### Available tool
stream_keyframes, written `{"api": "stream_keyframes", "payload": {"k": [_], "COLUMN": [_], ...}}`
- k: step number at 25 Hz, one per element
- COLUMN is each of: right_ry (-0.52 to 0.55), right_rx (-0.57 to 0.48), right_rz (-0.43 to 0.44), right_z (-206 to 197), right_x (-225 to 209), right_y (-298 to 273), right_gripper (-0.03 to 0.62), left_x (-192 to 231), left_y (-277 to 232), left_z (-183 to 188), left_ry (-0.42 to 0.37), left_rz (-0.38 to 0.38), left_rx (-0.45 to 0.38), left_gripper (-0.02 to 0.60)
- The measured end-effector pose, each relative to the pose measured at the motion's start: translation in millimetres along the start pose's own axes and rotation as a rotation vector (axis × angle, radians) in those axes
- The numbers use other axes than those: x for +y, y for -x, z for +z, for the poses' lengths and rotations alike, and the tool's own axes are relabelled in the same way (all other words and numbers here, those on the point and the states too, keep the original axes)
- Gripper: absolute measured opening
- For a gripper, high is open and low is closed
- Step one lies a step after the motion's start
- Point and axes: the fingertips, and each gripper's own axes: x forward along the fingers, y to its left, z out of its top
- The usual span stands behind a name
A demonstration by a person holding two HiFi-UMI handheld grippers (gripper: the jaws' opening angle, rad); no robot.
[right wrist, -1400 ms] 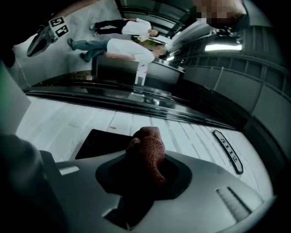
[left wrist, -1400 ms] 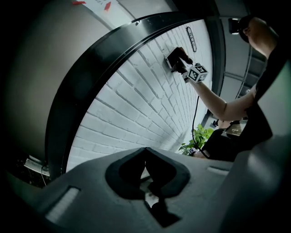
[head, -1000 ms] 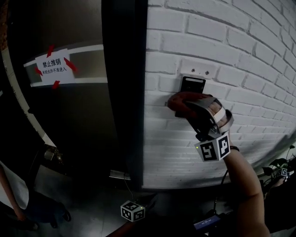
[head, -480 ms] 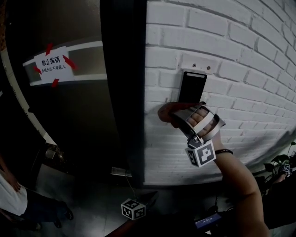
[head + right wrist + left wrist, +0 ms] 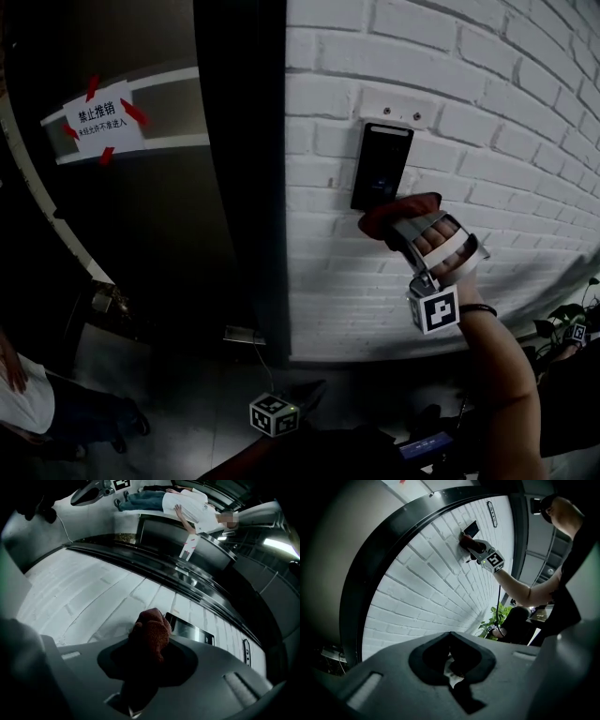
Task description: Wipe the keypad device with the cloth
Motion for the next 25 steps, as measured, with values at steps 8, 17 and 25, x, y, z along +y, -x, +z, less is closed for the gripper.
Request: {"api": "stream_keyframes", "payload": {"k": [8,17,25], "right_ry": [-0.779,-1.567,-1.988], "right_rx": [-0.252,-0.468,-0.346], "right_rz": [0.289,0.73,0.784], "right_z": [50.7,161.9,214.3], "right_x": [62.8,207.6,274.0], "right_y": [85.7,265.0,352.8], "right_gripper": [0.104,0.104,0.104], "left_x": [-31.6,-93.0,-113.1], "left_y": [5.4,32.4,83.7], "left_z": [4.4,-55.4,-96.2], "left_ry": [-0.047,-0.051,-0.052], "left_rz": [0.066,0.113,0.219], "left_rx": [-0.043,0.009,0.021], "left_gripper": [0.005,0.005,0.005]}}
